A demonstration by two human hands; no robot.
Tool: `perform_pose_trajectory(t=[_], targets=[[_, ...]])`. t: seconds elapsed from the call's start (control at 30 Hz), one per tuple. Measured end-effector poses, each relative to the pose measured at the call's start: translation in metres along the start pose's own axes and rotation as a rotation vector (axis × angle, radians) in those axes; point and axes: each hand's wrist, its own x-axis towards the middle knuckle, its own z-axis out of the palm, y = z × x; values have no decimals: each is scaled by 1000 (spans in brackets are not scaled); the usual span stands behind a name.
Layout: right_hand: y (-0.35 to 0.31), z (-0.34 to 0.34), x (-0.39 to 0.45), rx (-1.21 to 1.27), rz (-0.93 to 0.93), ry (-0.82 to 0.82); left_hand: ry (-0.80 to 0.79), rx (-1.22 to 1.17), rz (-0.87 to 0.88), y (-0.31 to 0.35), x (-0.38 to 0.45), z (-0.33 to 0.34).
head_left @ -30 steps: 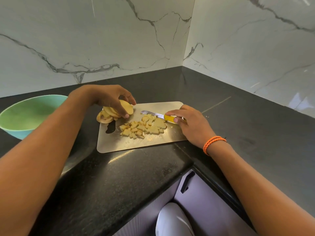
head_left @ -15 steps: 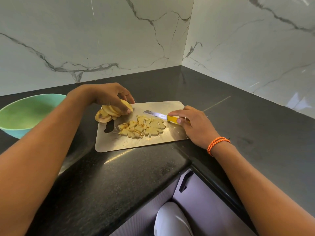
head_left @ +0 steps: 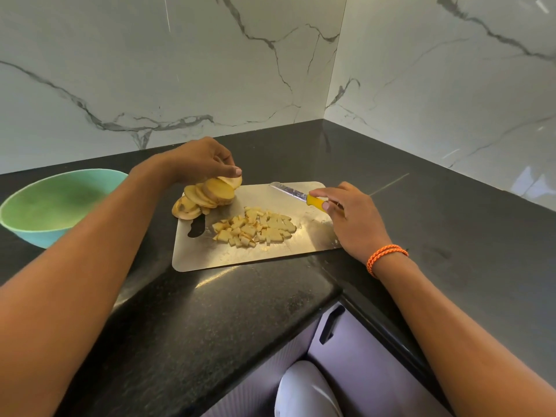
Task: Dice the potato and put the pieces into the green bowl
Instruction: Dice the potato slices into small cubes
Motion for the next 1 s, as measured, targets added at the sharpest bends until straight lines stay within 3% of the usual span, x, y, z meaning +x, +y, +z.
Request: perform_pose_trajectory(t=[0.33, 0.5, 0.63, 0.7, 0.8, 0.93, 1.0], targets=[[1, 0, 2, -65, 46, 110, 239, -69, 133, 21, 3, 26], [0, 1, 1, -77, 58, 108, 237, -80, 150, 30, 5, 41], [0, 1, 2, -93, 72, 120, 377, -198, 204, 37, 4, 57], [-1, 0, 2, -108, 91, 125, 337, -224, 218, 41, 5, 66], [-3, -3, 1, -134, 108, 109, 98, -83, 190, 45, 5, 77], [-8, -6, 2, -205, 119, 28, 227, -11, 155, 40, 9, 78], [-16, -6, 0, -229, 143, 9, 213, 46, 142, 36, 9, 79]])
